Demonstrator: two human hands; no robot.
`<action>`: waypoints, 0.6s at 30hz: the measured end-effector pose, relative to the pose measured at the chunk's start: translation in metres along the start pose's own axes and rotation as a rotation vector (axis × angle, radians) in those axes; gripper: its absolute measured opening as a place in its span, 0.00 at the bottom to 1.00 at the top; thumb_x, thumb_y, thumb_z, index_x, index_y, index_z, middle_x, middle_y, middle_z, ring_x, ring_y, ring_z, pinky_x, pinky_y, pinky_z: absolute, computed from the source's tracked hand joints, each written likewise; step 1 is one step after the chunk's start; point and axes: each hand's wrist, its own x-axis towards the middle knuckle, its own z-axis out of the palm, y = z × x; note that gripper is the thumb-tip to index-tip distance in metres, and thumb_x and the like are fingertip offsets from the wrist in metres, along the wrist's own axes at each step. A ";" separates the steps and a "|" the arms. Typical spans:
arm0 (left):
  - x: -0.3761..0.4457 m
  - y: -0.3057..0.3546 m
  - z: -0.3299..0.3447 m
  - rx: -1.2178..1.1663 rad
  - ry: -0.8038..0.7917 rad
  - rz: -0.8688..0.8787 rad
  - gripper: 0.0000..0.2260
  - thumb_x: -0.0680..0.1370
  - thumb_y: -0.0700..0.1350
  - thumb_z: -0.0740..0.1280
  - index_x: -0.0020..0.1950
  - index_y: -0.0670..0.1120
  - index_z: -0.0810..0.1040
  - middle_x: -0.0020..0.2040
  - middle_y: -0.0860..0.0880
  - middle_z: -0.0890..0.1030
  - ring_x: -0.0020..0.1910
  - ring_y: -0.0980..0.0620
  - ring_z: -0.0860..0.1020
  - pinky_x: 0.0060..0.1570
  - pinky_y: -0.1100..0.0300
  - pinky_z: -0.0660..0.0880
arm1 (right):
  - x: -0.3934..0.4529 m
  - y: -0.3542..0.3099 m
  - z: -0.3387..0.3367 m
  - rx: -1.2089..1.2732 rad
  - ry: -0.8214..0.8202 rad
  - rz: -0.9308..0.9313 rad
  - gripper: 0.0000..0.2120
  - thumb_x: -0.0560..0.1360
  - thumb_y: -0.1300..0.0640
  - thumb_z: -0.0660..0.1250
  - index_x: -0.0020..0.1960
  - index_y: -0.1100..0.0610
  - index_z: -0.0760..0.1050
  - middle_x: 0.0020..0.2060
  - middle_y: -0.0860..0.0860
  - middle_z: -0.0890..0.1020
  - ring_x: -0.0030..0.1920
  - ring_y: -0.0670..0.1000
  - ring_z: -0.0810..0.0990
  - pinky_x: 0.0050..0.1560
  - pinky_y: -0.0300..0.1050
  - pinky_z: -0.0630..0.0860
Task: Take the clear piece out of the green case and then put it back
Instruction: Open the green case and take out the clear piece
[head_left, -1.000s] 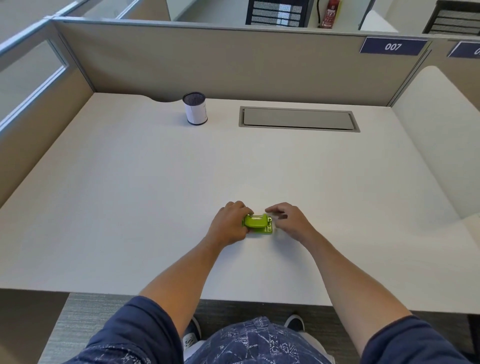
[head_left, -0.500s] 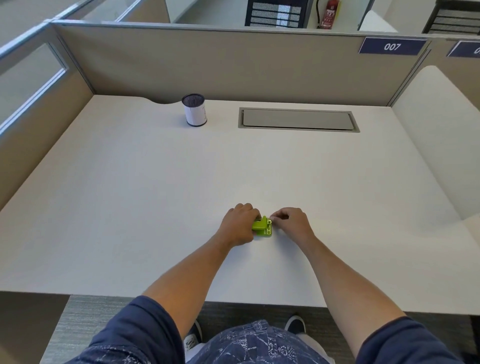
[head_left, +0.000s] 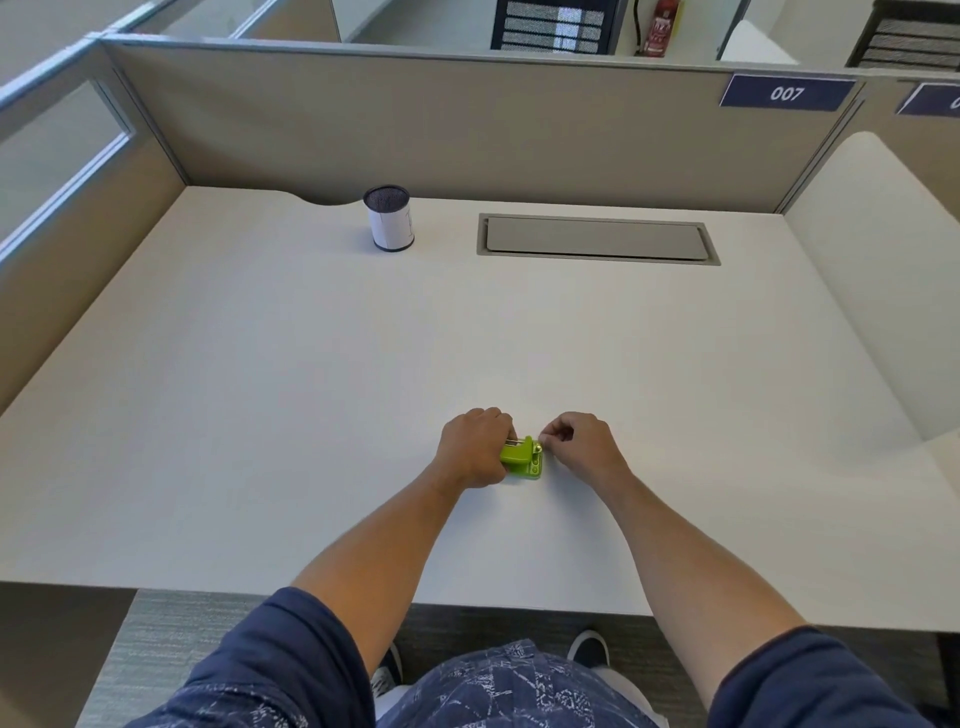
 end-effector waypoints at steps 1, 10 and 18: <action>0.000 0.000 0.000 0.002 -0.002 -0.004 0.17 0.70 0.45 0.71 0.58 0.52 0.77 0.55 0.52 0.79 0.56 0.48 0.77 0.45 0.56 0.71 | 0.000 -0.001 0.000 -0.010 -0.002 -0.007 0.02 0.73 0.60 0.73 0.41 0.56 0.83 0.34 0.46 0.82 0.36 0.47 0.78 0.37 0.38 0.71; 0.002 -0.001 -0.002 -0.061 -0.007 -0.064 0.15 0.70 0.46 0.71 0.56 0.51 0.77 0.54 0.52 0.80 0.53 0.47 0.79 0.44 0.56 0.72 | 0.002 -0.009 0.005 -0.199 -0.024 -0.036 0.05 0.74 0.64 0.66 0.44 0.57 0.80 0.40 0.49 0.81 0.41 0.52 0.78 0.45 0.49 0.77; 0.003 -0.003 -0.007 -0.109 -0.023 -0.094 0.15 0.70 0.46 0.71 0.56 0.53 0.77 0.54 0.53 0.80 0.53 0.49 0.78 0.45 0.56 0.71 | 0.000 -0.002 0.004 -0.137 -0.020 -0.067 0.05 0.74 0.65 0.67 0.46 0.60 0.81 0.42 0.52 0.82 0.42 0.52 0.77 0.43 0.45 0.75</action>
